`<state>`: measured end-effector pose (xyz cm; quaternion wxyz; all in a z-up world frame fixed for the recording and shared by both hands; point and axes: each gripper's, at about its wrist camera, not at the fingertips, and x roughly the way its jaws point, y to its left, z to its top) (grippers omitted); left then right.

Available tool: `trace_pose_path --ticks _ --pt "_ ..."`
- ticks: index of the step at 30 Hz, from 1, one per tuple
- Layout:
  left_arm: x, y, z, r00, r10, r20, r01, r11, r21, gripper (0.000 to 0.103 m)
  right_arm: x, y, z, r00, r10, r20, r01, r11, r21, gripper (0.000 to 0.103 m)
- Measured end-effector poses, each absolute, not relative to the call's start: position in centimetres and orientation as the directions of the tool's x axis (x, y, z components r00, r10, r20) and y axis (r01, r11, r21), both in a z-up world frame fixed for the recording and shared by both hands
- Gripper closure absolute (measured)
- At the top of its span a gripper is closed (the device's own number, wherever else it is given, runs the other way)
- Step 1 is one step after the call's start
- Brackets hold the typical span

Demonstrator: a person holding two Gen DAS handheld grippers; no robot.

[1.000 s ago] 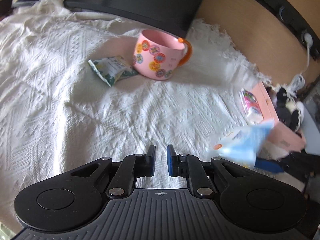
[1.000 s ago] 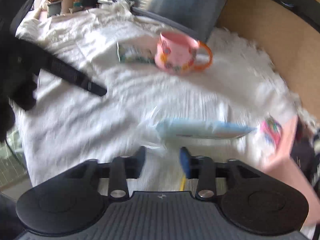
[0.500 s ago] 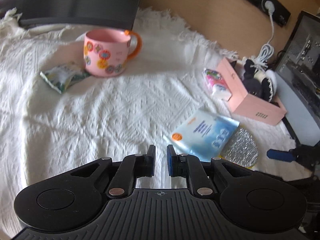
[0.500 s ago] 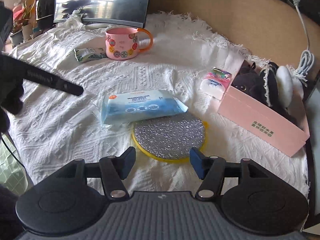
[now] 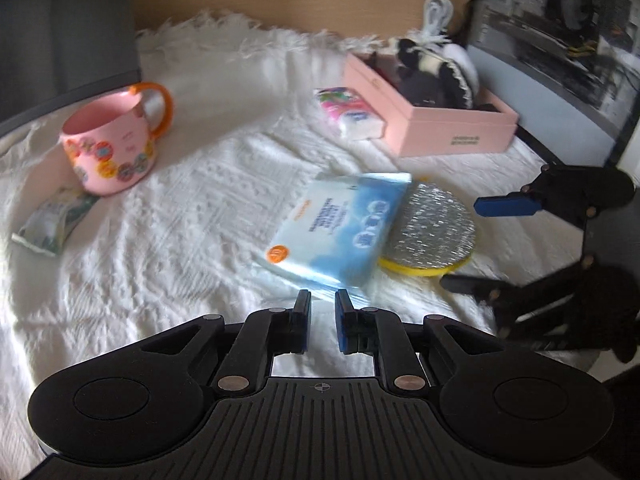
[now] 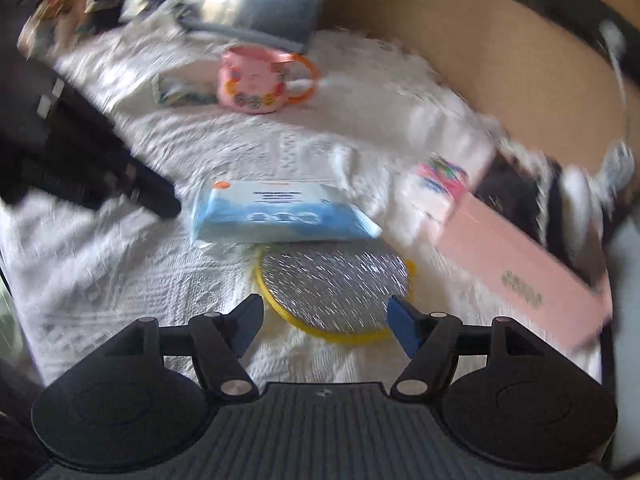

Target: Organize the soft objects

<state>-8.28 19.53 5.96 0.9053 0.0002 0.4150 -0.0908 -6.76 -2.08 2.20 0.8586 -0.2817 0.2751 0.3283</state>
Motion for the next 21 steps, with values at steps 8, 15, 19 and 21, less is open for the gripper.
trace_pose_path --ticks 8,15,19,21 --pt "-6.1 20.8 6.2 0.647 -0.156 -0.747 0.066 0.987 -0.149 0.088 -6.1 -1.3 1.0 0.646 0.374 -0.665 -0.723 0.578 -0.378 0.061" --pt "-4.7 19.2 5.5 0.625 -0.187 -0.758 0.115 0.982 -0.148 0.088 -5.7 -4.7 0.9 0.742 0.217 -0.635 -0.614 0.602 -0.511 0.099" --pt "-4.9 18.7 5.4 0.610 -0.206 -0.765 0.169 0.977 -0.128 0.088 -4.2 -8.8 1.2 0.757 0.114 -0.643 -0.529 0.685 -0.501 0.099" --pt "-5.0 19.4 5.4 0.609 -0.194 -0.770 0.163 0.980 -0.117 0.088 -3.8 -10.8 1.5 0.743 0.091 -0.663 -0.498 0.736 -0.458 0.098"
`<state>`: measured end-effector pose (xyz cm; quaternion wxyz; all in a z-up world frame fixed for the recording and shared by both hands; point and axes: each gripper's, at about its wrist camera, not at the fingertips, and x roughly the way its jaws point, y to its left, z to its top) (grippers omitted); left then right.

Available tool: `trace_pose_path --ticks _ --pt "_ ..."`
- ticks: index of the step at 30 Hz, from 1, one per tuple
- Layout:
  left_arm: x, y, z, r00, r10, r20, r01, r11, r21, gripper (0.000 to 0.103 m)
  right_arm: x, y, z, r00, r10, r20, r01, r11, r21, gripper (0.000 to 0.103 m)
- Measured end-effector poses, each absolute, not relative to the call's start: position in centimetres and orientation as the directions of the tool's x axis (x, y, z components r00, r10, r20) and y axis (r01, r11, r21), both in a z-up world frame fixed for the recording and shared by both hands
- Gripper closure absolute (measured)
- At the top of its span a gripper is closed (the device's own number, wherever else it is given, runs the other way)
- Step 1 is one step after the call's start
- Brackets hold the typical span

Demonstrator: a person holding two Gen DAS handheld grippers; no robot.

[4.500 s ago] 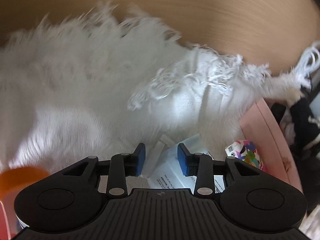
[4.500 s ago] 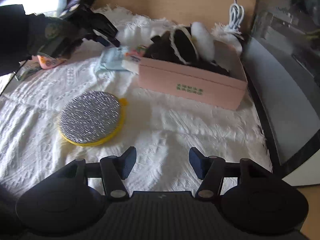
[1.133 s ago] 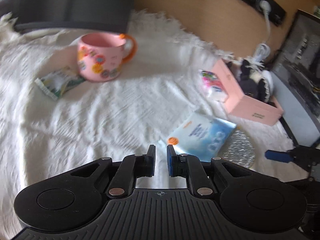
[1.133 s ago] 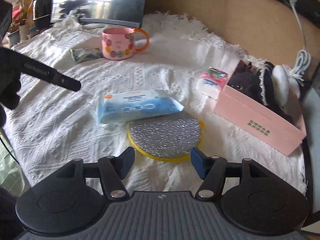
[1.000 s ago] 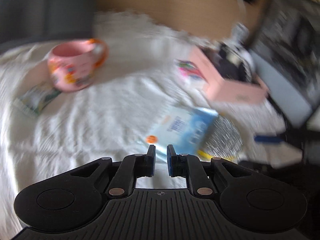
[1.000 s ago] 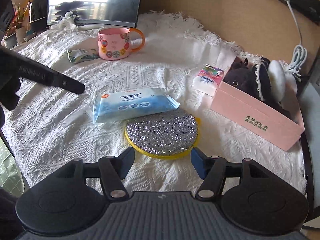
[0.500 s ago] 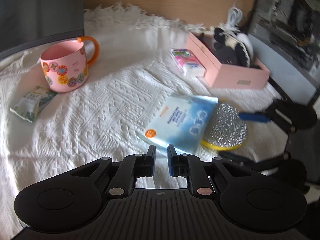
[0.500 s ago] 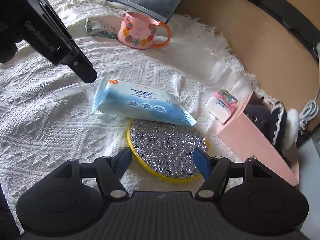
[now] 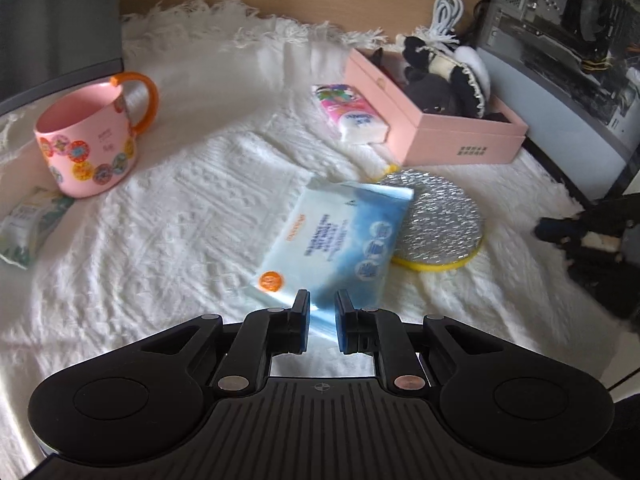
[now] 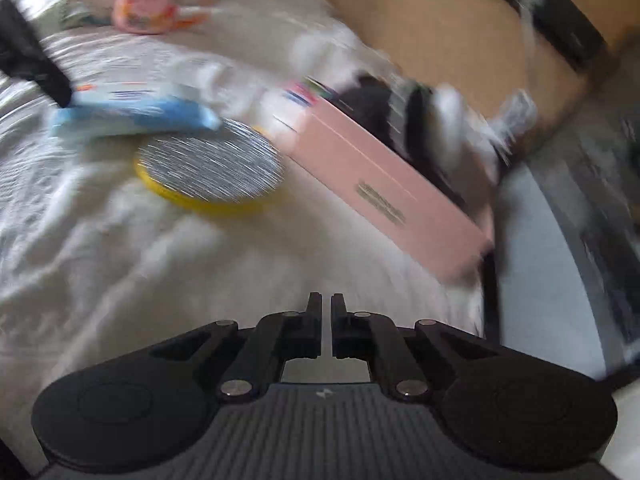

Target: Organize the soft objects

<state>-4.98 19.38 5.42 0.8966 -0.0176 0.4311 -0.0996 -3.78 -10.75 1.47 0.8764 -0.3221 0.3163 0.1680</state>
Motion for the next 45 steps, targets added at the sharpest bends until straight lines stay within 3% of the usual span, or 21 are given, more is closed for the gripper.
trace_pose_path --ticks 1,3,5,6,12,23,31,39,45 --pt "-5.0 19.9 5.4 0.608 -0.186 -0.772 0.154 0.981 -0.114 0.088 -3.5 -11.7 1.7 0.725 0.100 -0.682 -0.491 0.769 -0.409 0.095" --pt "-5.0 21.0 5.4 0.608 -0.164 -0.777 0.132 0.986 -0.105 0.088 -2.8 -13.4 2.2 0.672 0.146 -0.726 -0.476 0.836 -0.272 0.079" --pt "-5.1 22.1 5.2 0.600 -0.153 -0.785 0.115 0.988 -0.105 0.088 -2.2 -14.7 2.3 0.641 0.194 -0.743 -0.441 0.885 -0.149 0.044" --pt "-5.1 22.5 5.1 0.594 -0.156 -0.789 0.112 0.988 -0.110 0.088 -2.0 -15.1 2.3 0.642 0.211 -0.738 -0.419 0.902 -0.107 0.040" --pt "-5.0 23.2 4.0 0.567 -0.221 -0.793 0.112 0.975 -0.191 0.088 -0.8 -15.7 1.2 0.612 0.280 -0.740 -0.345 0.936 0.069 0.035" --pt "-4.3 26.0 3.4 0.592 -0.242 -0.769 0.000 0.954 -0.300 0.088 -2.7 -15.0 0.0 0.705 0.239 -0.668 -0.324 0.946 -0.003 0.021" --pt "-5.0 25.0 3.1 0.531 -0.369 -0.763 0.117 0.924 -0.365 0.087 -3.0 -15.3 -0.5 0.730 0.230 -0.644 -0.303 0.953 -0.003 0.018" --pt "-7.9 19.6 4.1 0.492 -0.270 -0.828 0.318 0.941 -0.118 0.086 -3.3 -15.3 -0.7 0.736 0.233 -0.636 -0.305 0.953 -0.004 0.016" --pt "-7.2 17.3 4.0 0.473 -0.224 -0.852 0.340 0.939 -0.058 0.078 -3.3 -15.1 -0.7 0.730 0.242 -0.639 -0.314 0.950 0.001 0.013"
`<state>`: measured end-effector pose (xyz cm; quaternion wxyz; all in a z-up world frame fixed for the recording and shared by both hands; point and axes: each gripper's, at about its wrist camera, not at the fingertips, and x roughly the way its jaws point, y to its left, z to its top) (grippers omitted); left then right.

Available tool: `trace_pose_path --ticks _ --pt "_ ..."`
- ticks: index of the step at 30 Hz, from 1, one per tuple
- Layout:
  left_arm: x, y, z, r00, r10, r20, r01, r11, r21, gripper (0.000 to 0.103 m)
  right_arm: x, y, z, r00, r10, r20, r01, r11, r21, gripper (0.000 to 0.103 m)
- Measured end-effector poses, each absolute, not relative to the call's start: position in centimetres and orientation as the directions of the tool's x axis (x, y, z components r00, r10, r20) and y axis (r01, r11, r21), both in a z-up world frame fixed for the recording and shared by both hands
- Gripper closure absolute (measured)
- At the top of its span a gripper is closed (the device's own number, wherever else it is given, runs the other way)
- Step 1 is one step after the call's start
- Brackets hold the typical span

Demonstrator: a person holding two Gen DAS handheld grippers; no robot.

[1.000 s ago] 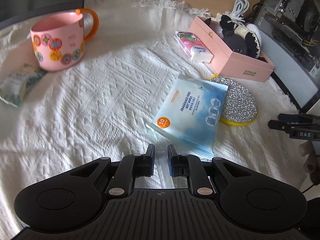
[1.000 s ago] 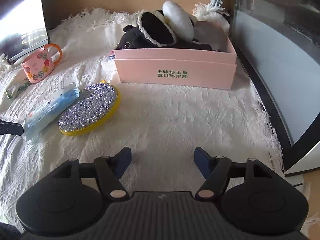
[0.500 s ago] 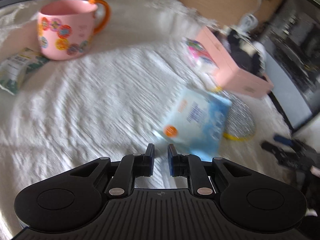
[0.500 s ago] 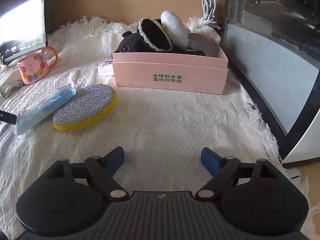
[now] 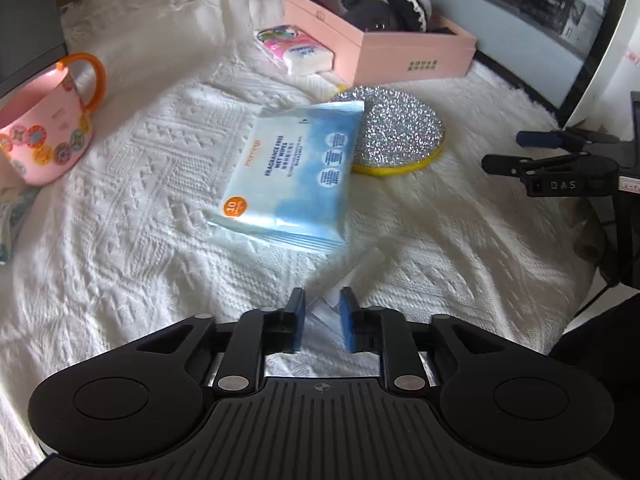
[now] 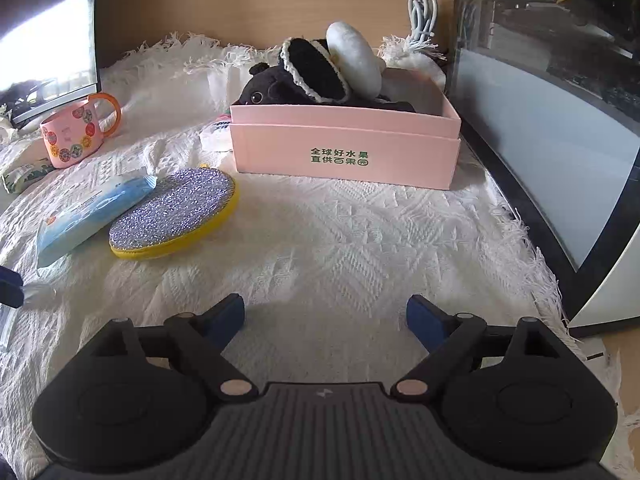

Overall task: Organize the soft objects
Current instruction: 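Grasp the silver brush by its yellow rim with the right tool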

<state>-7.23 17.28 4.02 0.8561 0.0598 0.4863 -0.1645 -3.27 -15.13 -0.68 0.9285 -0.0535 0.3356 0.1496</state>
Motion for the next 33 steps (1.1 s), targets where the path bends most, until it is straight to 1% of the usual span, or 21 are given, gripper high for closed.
trace_pose_path --ticks 4,9,14,15,16,18,20,22,26,30,31,33 --pt "-6.8 16.2 4.0 0.461 -0.166 -0.872 0.326 0.945 -0.008 0.078 -3.1 -15.0 -0.8 0.703 0.268 -0.659 -0.353 0.936 0.004 0.000" --pt "-6.3 16.2 4.0 0.438 -0.152 -0.886 0.303 0.953 -0.014 0.077 -2.9 -14.9 -0.8 0.683 0.277 -0.676 -0.371 0.929 0.005 0.000" --pt "-6.8 16.1 4.0 0.457 -0.145 -0.877 0.283 0.959 -0.011 0.077 -2.3 -14.7 -0.4 0.650 0.278 -0.707 -0.393 0.919 0.001 0.000" --pt "-7.0 16.0 4.0 0.466 -0.142 -0.873 0.279 0.960 -0.007 0.077 -2.0 -14.6 -0.3 0.639 0.278 -0.717 -0.399 0.917 0.000 0.001" --pt "-7.1 15.9 3.9 0.475 -0.139 -0.869 0.274 0.962 -0.004 0.077 -1.8 -14.3 0.0 0.629 0.283 -0.724 -0.412 0.911 -0.002 0.003" --pt "-7.5 15.9 3.8 0.495 -0.136 -0.858 0.257 0.966 -0.005 0.077 -1.8 -13.7 0.7 0.638 0.310 -0.705 -0.449 0.894 -0.013 0.004" --pt "-7.8 16.0 3.8 0.510 -0.136 -0.850 0.236 0.972 -0.014 0.077 -1.8 -12.4 1.9 0.669 0.348 -0.657 -0.481 0.876 -0.027 0.004" --pt "-8.0 16.0 3.7 0.525 -0.132 -0.841 0.223 0.975 -0.014 0.076 -1.1 -10.9 2.8 0.658 0.403 -0.636 -0.525 0.851 -0.004 0.004" --pt "-8.4 15.8 3.7 0.548 -0.122 -0.827 0.200 0.980 -0.012 0.076 0.9 -7.7 2.8 0.599 0.474 -0.645 -0.596 0.802 0.036 0.004" --pt "-8.9 15.8 3.7 0.564 -0.119 -0.817 0.184 0.983 -0.016 0.077 2.6 -4.5 1.2 0.575 0.443 -0.687 -0.659 0.749 -0.068 0.004" --pt "-9.0 15.8 3.7 0.568 -0.119 -0.815 0.180 0.984 -0.018 0.077 2.9 -4.2 0.8 0.568 0.455 -0.686 -0.675 0.735 -0.071 0.000" --pt "-9.1 15.8 3.7 0.575 -0.119 -0.810 0.174 0.984 -0.021 0.077 3.6 -4.1 0.7 0.541 0.472 -0.696 -0.684 0.729 -0.037 0.000"
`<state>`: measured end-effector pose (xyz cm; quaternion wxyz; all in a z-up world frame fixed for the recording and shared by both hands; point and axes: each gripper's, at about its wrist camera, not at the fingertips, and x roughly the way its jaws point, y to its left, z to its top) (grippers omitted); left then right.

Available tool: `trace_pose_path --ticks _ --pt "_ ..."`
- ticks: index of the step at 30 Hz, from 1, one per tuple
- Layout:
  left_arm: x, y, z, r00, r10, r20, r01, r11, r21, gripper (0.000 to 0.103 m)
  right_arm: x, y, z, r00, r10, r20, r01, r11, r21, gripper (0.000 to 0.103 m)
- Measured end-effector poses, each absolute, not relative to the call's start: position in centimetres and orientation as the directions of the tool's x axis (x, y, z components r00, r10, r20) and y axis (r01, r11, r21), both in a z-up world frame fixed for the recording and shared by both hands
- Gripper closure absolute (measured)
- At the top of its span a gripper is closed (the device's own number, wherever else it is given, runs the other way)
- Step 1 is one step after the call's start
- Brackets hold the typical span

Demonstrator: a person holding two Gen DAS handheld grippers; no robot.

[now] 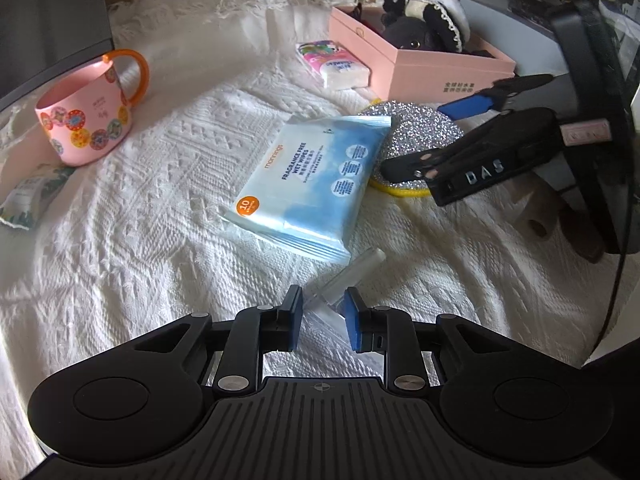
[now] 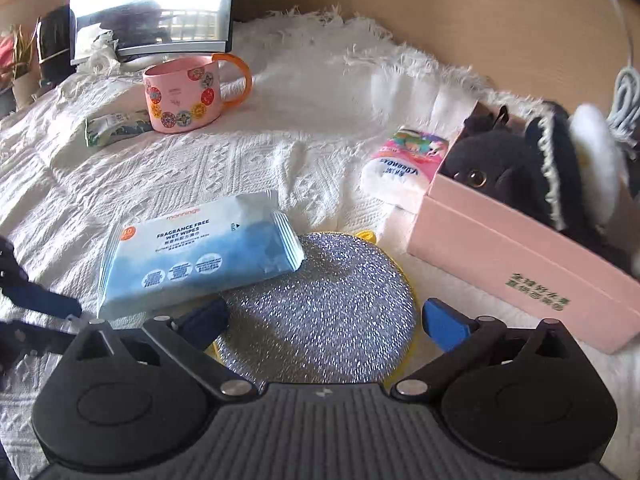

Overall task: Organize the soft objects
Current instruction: 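Grasp the silver brush by its yellow rim with the right tool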

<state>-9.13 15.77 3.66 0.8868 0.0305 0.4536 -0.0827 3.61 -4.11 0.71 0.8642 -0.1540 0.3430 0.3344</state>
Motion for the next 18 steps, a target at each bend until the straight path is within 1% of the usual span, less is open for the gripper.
trace_pose_path --ticks 3,4,5,6,8,11,14,18 --pt "-9.2 15.8 3.7 0.581 -0.121 -0.805 0.169 0.985 -0.026 0.077 4.9 -4.5 0.5 0.482 0.497 -0.722 -0.672 0.738 0.060 0.001" --pt "-9.2 15.8 3.7 0.581 -0.121 -0.805 0.170 0.985 -0.026 0.077 5.1 -4.8 0.7 0.483 0.507 -0.714 -0.658 0.748 0.085 0.009" --pt "-9.2 15.8 3.7 0.581 -0.121 -0.805 0.169 0.985 -0.026 0.077 4.9 -5.2 1.0 0.501 0.510 -0.699 -0.637 0.764 0.101 0.021" --pt "-9.2 15.7 3.7 0.583 -0.120 -0.804 0.166 0.986 -0.027 0.077 4.6 -5.6 1.4 0.521 0.506 -0.688 -0.621 0.777 0.101 0.028" --pt "-9.3 15.7 3.8 0.588 -0.119 -0.800 0.157 0.987 -0.031 0.078 4.3 -6.4 2.2 0.539 0.497 -0.680 -0.604 0.791 0.099 0.056" --pt "-9.5 15.5 3.8 0.594 -0.112 -0.797 0.158 0.987 -0.022 0.079 3.9 -8.3 3.3 0.536 0.486 -0.690 -0.565 0.814 0.135 0.075" --pt "-9.3 15.4 3.9 0.587 -0.137 -0.798 0.180 0.983 -0.037 0.081 3.0 -10.3 4.4 0.523 0.504 -0.688 -0.540 0.820 0.190 0.083" --pt "-8.6 14.9 4.0 0.570 -0.181 -0.802 0.228 0.972 -0.057 0.085 1.3 -12.2 5.6 0.546 0.486 -0.682 -0.499 0.843 0.202 0.085"
